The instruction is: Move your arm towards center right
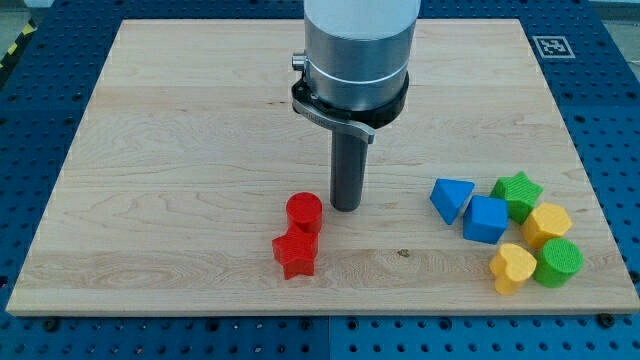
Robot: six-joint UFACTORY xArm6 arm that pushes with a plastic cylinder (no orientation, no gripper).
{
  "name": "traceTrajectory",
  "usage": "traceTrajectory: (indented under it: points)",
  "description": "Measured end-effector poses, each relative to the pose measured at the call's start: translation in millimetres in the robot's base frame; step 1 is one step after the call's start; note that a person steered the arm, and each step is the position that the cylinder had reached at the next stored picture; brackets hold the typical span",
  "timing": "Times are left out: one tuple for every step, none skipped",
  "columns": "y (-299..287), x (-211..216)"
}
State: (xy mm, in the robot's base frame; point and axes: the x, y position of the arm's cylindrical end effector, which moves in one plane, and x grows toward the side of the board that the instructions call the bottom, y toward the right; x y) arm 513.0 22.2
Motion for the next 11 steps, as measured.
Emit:
traceTrajectory:
  points:
    - [0,4]
    - [0,12]
    - [0,12]
    - [-10,11]
    - [-8,-7]
    - [12,-27]
    - [26,-44]
    - [30,-45]
    - [58,-46]
    - [124,-52]
    - [200,-47]
